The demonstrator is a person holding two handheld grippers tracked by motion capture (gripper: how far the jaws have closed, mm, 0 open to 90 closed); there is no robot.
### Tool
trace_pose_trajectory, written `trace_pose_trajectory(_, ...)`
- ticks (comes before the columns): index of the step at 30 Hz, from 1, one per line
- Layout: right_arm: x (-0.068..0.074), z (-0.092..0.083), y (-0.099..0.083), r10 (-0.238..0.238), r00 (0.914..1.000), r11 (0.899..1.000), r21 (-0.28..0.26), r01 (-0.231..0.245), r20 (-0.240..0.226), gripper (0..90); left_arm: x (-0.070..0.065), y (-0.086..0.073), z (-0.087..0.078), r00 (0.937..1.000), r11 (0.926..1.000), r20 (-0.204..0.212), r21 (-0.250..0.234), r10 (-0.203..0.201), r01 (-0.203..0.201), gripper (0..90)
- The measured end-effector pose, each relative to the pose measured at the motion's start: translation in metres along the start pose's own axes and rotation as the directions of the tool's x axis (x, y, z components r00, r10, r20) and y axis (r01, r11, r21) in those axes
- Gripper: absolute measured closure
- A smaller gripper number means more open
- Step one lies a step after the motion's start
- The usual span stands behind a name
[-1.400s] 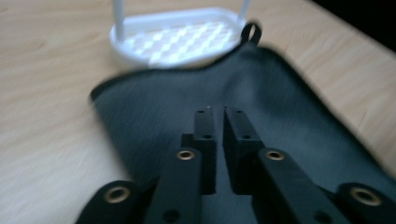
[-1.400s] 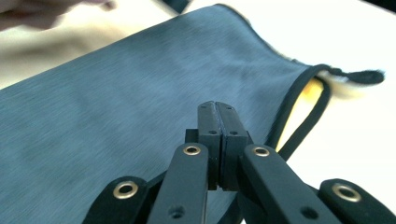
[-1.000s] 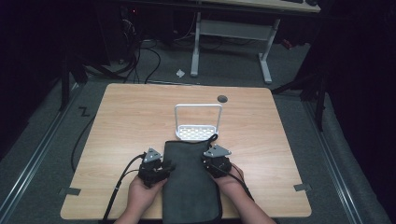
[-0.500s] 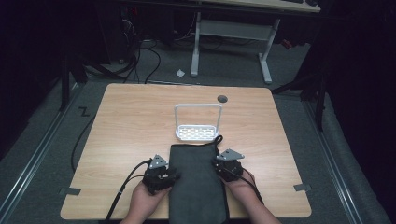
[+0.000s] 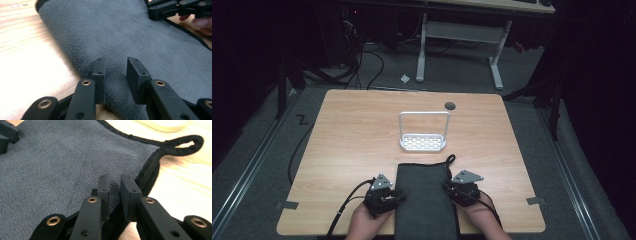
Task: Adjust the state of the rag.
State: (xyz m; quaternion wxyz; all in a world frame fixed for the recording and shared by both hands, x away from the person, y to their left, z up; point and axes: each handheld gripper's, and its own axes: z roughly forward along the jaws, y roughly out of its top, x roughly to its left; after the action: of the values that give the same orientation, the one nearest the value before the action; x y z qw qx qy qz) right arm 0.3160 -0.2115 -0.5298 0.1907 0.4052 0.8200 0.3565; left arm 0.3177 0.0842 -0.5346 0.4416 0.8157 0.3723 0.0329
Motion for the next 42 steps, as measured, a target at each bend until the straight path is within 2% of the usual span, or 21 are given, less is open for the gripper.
trace_pose_trajectory(2, 0.000, 0.000, 0.000, -0.002, 1.0000, 1.000, -0.001, 0.002, -0.001, 78.8, 0.002, 0.002, 0.000, 0.9999, 0.9999, 0.003, -0.001, -0.015, 0.015, 68.9)
trace_pose_trajectory(5, -0.001, 0.000, 0.000, 0.003, 0.9999, 1.000, -0.002, -0.003, -0.010, 78.6, 0.005, 0.008, -0.001, 0.9998, 0.9996, -0.002, -0.018, -0.022, 0.022, 62.2)
trace_pose_trajectory(9, -0.001, 0.001, 0.000, -0.007, 0.9999, 1.000, -0.003, 0.006, -0.014, 78.2, 0.020, 0.020, -0.002, 0.9966, 0.9950, -0.036, -0.069, -0.075, 0.072, 53.5)
trace_pose_trajectory(13, -0.001, 0.001, 0.000, -0.015, 0.9998, 1.000, -0.003, 0.015, -0.015, 78.2, 0.044, 0.034, 0.009, 0.9847, 0.9843, -0.061, -0.076, -0.164, 0.159, 48.4)
trace_pose_trajectory(15, -0.002, 0.001, 0.000, -0.016, 0.9997, 1.000, -0.004, 0.016, -0.018, 78.2, 0.053, 0.039, 0.016, 0.9803, 0.9814, -0.074, -0.072, -0.183, 0.178, 47.9)
trace_pose_trajectory(17, -0.002, 0.001, 0.000, -0.015, 0.9997, 1.000, -0.005, 0.015, -0.019, 78.2, 0.058, 0.043, 0.024, 0.9769, 0.9810, -0.097, -0.057, -0.190, 0.186, 47.2)
trace_pose_trajectory(19, -0.002, 0.001, 0.000, -0.017, 0.9997, 1.000, -0.005, 0.017, -0.019, 78.1, 0.060, 0.046, 0.029, 0.9750, 0.9794, -0.101, -0.061, -0.198, 0.192, 48.3)
trace_pose_trajectory(21, -0.002, 0.001, 0.000, -0.018, 0.9996, 1.000, -0.006, 0.017, -0.020, 78.0, 0.058, 0.049, 0.032, 0.9764, 0.9814, -0.105, -0.055, -0.189, 0.184, 51.0)
trace_pose_trajectory(23, -0.003, 0.001, 0.000, -0.017, 0.9996, 1.000, -0.007, 0.017, -0.022, 77.9, 0.054, 0.049, 0.036, 0.9800, 0.9863, -0.115, -0.050, -0.162, 0.158, 56.4)
trace_pose_trajectory(26, -0.003, 0.001, 0.000, -0.015, 0.9996, 1.000, -0.007, 0.015, -0.025, 77.6, 0.047, 0.048, 0.038, 0.9792, 0.9914, -0.157, -0.047, -0.128, 0.123, 62.7)
trace_pose_trajectory(29, -0.003, 0.001, 0.000, -0.013, 0.9995, 1.000, -0.006, 0.013, -0.027, 76.2, 0.045, 0.046, 0.038, 0.9817, 0.9937, -0.158, -0.050, -0.107, 0.100, 74.4)
trace_pose_trajectory(31, -0.003, 0.001, 0.000, -0.006, 0.9995, 1.000, -0.006, 0.006, -0.030, 74.7, 0.045, 0.044, 0.038, 0.9819, 0.9934, -0.156, -0.057, -0.107, 0.100, 77.4)
trace_pose_trajectory(35, -0.004, -0.006, 0.004, 0.012, 0.9998, 0.999, -0.052, -0.011, 0.018, 70.8, 0.040, 0.043, 0.039, 0.9801, 0.9957, -0.182, -0.060, -0.080, 0.070, 80.0)
trace_pose_trajectory(37, -0.007, -0.007, 0.011, 0.019, 0.9989, 0.996, -0.084, -0.016, 0.044, 65.7, 0.040, 0.043, 0.039, 0.9803, 0.9958, -0.181, -0.058, -0.080, 0.070, 79.9)
trace_pose_trajectory(42, -0.017, 0.011, 0.031, 0.051, 0.9950, 0.996, -0.075, -0.044, 0.085, 50.4, 0.042, 0.042, 0.038, 0.9817, 0.9945, -0.166, -0.061, -0.094, 0.085, 78.7)
